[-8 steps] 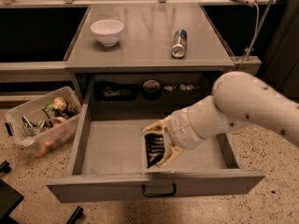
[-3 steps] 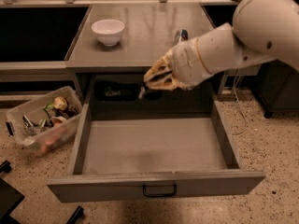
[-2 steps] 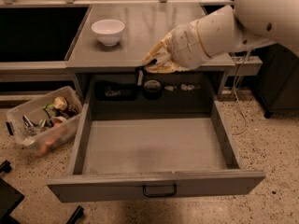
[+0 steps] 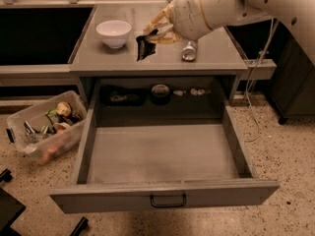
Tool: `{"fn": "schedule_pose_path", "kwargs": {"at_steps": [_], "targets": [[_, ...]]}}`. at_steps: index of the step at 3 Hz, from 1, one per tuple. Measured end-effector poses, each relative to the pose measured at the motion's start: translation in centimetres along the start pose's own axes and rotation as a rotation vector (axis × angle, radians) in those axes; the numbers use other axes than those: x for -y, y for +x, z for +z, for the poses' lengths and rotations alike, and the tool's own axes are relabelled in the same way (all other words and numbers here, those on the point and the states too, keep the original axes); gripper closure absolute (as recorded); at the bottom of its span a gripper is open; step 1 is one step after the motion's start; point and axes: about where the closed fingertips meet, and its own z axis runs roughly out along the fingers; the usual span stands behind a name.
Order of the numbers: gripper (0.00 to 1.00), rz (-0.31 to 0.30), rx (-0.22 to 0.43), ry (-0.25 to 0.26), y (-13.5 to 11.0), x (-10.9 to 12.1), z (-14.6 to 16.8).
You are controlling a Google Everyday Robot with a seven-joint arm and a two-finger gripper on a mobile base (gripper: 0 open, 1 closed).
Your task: Pick rxbar chocolate from top drawer and place on counter
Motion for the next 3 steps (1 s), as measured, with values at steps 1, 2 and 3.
{"fn": "schedule_pose_path", "kwargs": {"at_steps": [1, 2, 3], "targets": [[1.00, 0.000, 0.000, 0.000, 0.0, 0.0, 0.0], [1.00, -0.026, 0.017, 0.013, 1.3, 0.6, 1.9], [1.00, -0.062, 0.069, -0.007, 4.0, 0.3, 6.3]]}}
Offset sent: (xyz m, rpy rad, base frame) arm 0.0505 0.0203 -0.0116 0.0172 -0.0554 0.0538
